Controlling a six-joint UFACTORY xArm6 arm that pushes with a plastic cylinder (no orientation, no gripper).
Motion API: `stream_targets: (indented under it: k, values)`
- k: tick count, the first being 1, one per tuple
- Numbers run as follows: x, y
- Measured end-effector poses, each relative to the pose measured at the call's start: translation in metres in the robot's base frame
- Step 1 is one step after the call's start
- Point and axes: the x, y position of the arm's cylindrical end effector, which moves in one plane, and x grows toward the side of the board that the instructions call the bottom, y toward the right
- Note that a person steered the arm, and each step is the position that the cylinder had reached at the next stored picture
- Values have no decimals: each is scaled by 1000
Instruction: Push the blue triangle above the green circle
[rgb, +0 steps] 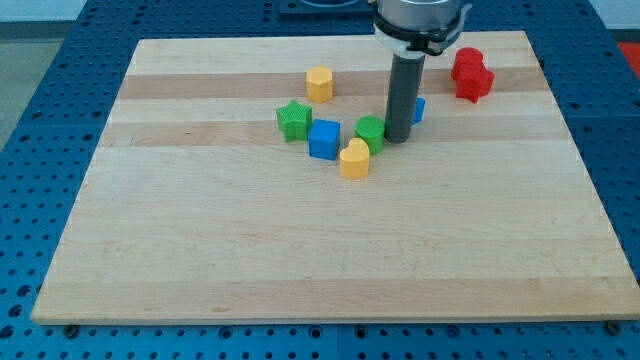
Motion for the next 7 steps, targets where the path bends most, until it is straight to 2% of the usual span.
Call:
stream_targets:
  k: [1, 4, 7]
  values:
    - [0, 3]
    - [-6, 66]
    - [-29, 72]
